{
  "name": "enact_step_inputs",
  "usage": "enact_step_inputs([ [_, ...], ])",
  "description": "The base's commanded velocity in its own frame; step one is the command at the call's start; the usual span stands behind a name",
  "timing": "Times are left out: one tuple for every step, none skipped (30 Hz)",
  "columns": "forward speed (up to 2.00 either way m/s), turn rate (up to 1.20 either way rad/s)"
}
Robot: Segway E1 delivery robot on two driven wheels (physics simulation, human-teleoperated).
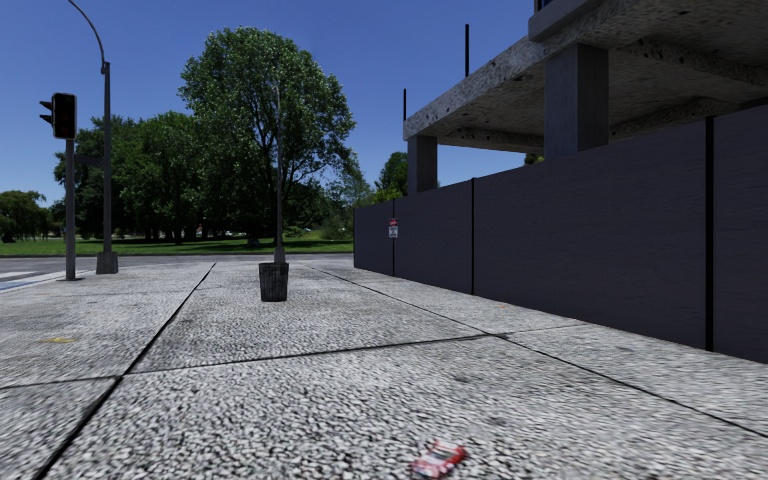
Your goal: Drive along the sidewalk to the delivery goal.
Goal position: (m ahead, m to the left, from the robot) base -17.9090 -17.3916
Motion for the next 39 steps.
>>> enact_step_inputs([
  [0.0, 0.0],
  [0.0, 0.0],
  [0.0, 0.0],
  [0.0, 0.0],
  [0.0, 0.0],
  [0.0, 0.0],
  [0.0, 0.0],
  [0.0, 0.0],
  [0.0, 0.0],
  [0.0, 0.0],
  [0.0, 0.0],
  [0.0, 0.0],
  [0.0, 0.0],
  [0.0, 0.0],
  [0.0, 0.0],
  [0.0, 0.0],
  [0.0, 0.0],
  [0.0, 0.0],
  [0.0, 0.0],
  [0.0, 0.0],
  [0.0, 0.0],
  [0.0, 0.0],
  [0.0, 0.0],
  [0.0, 0.0],
  [0.0, 0.0],
  [0.0, 0.0],
  [0.0, 0.0],
  [0.0, 0.0],
  [0.0, 0.0],
  [0.0, 0.0],
  [0.0, 0.1],
  [0.0, 0.17],
  [0.0, 0.2],
  [0.0, 0.2],
  [0.0, 0.28],
  [0.0, 0.31],
  [0.0, 0.32],
  [0.0, 0.32],
  [0.0, 0.32],
])
